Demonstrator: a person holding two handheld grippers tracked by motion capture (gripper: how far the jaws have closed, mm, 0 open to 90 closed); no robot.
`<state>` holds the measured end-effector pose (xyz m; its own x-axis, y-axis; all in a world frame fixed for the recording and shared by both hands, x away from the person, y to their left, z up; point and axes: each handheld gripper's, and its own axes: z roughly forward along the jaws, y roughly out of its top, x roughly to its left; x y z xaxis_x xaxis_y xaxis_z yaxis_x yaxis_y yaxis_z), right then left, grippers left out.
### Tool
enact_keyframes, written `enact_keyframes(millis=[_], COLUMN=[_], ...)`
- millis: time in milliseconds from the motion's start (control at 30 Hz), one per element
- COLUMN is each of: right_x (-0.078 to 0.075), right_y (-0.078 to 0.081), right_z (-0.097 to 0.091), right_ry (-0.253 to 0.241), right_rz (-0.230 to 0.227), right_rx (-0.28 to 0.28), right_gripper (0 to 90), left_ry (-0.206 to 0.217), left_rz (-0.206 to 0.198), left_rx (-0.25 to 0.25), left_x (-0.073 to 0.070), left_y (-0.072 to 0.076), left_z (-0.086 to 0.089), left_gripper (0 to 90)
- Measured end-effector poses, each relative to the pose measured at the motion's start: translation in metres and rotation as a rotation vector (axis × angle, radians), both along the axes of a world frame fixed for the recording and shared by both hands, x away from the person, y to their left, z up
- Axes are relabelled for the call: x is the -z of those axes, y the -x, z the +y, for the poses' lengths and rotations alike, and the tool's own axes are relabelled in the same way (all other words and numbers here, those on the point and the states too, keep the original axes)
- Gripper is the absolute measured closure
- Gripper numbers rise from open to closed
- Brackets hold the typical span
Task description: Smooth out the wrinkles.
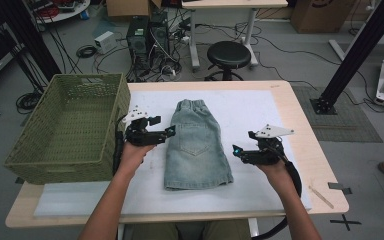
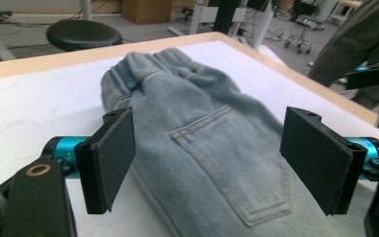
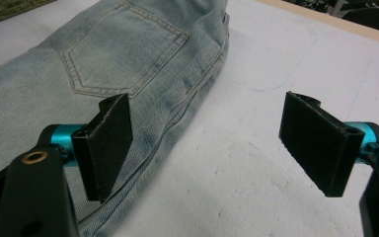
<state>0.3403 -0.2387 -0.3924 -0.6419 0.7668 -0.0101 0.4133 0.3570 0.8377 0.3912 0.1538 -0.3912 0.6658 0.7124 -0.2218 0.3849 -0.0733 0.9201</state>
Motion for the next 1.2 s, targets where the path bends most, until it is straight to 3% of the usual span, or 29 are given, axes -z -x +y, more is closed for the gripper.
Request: enact_keyframes(millis=[267,367,433,500,700,1033,1200], right_x=[0.005,0.005,0.006,0.006,0.003,-0.001,-0.002], right_y=[-0.001,-0.002,-0.003,-0.002,-0.001,-0.001,-0.003], right_z=[0.001,0.004,0.006,0.007,0.010,0.014,0.015], right_ry=[0.006,0.004,0.010,0.009,0.013,0.021,0.023], right_rz=[0.014,0.018,0.021,0.024,0.020,0.022,0.025], right_rx=[-0.007,-0.011,-0.014,-0.015,-0.023,-0.034,-0.033], right_gripper=[21.4,21.4,21.4,21.4,21.4,21.4,21.4], left_ry=[-0.035,-0.052,-0.055,-0.066,-0.073,-0.103,-0.105], left_rz=[0.069,0.120,0.124,0.155,0.184,0.278,0.286], left_rx=[-0.013,-0.025,-0.028,-0.035,-0.029,-0.039,-0.022], left_x=[0.012,0.017,0.021,0.026,0.030,0.050,0.054], left_y=[-0.022,-0.035,-0.041,-0.047,-0.058,-0.074,-0.076], left_z=[-0.005,-0.010,-0.013,-0.015,-0.024,-0.037,-0.039], left_gripper=[21.6,21.6,21.6,21.6,21.6,21.6,26.1])
